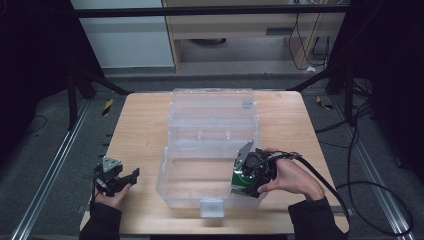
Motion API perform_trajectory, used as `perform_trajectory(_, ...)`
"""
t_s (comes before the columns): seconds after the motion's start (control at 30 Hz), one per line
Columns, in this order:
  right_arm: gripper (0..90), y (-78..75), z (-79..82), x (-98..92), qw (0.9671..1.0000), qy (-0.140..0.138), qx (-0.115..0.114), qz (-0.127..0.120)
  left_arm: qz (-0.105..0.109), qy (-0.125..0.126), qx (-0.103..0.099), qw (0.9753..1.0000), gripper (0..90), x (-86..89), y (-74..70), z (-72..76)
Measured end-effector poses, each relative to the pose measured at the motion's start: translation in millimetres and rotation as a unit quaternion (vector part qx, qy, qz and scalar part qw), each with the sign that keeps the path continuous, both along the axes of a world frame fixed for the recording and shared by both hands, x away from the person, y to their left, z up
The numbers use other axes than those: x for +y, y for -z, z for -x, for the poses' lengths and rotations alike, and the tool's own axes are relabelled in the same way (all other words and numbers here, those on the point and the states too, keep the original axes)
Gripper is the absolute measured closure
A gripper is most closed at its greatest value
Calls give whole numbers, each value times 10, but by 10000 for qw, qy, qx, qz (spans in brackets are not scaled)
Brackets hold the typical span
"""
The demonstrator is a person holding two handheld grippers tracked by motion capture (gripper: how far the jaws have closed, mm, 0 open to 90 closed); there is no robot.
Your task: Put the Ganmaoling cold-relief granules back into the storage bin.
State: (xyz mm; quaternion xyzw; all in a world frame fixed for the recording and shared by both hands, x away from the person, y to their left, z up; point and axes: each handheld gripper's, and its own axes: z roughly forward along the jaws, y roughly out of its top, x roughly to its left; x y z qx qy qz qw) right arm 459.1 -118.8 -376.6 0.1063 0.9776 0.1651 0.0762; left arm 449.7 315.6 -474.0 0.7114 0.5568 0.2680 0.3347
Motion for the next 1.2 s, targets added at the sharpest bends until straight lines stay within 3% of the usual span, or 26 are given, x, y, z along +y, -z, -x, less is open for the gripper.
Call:
perform_trajectory(0.43, 152, 185, -46, 1, 9998, -11, 134, 128, 4, 2, 1, 10000, 329, 2, -1, -2)
perform_trajectory(0.63, 148, 206, -54, 5, 9996, -5, 177, 200, 2, 5, 1, 10000, 329, 0, -1, -2)
perform_trajectory(1.2, 129, 211, -64, -57, 9998, 83, 183, 87, 1, 4, 2, 10000, 329, 1, 0, -3)
